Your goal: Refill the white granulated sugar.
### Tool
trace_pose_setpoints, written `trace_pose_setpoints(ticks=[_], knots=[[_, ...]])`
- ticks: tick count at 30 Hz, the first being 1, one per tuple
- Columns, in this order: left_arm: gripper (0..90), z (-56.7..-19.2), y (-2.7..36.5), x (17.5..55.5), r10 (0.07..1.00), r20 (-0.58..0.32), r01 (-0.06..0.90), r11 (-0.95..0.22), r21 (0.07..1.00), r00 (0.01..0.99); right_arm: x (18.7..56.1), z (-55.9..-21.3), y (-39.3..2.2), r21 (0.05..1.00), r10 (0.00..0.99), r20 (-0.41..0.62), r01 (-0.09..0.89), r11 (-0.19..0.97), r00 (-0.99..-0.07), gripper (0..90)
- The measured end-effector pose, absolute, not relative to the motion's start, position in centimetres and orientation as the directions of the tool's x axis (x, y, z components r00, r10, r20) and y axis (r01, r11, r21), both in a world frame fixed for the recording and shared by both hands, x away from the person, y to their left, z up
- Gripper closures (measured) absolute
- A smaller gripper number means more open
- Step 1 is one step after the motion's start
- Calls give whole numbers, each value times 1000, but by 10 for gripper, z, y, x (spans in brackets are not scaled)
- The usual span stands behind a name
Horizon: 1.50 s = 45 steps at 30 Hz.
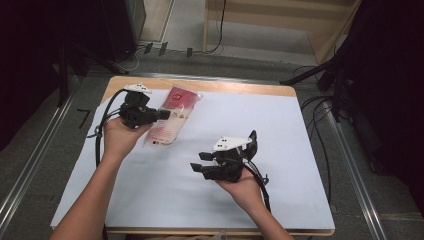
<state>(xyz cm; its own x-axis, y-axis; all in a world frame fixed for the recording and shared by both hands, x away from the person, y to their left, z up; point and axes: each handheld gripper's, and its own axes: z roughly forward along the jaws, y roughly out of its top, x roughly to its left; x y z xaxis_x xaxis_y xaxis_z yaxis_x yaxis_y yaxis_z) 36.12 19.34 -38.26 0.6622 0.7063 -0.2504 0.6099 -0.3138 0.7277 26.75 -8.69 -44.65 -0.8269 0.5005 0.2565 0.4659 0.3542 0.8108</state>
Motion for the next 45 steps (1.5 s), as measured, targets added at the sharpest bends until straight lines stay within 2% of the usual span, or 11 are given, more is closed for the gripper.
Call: trace_pose_setpoints(ticks=[4,9,17,23,28,36,45], knots=[[900,-397,194,364,690,-242,599,-337,726,682,267,-446,-88,808,506,268,477,346,-820,521],[900,-401,206,361,668,-290,603,-297,741,685,268,-445,-89,813,504,261,469,345,-823,525],[887,-407,226,348,664,-265,591,-328,737,699,258,-433,-97,844,476,236,421,331,-847,512],[880,-411,238,339,668,-277,601,-316,734,690,254,-435,-102,832,443,225,408,377,-868,497],[871,-416,245,329,632,-304,598,-322,734,713,250,-435,-107,828,437,216,401,392,-873,494],[825,-419,252,320,608,-319,598,-332,730,727,247,-439,-120,806,451,234,431,406,-861,493],[704,-420,254,317,606,-310,591,-339,732,732,250,-441,-126,798,462,243,447,405,-853,491]])
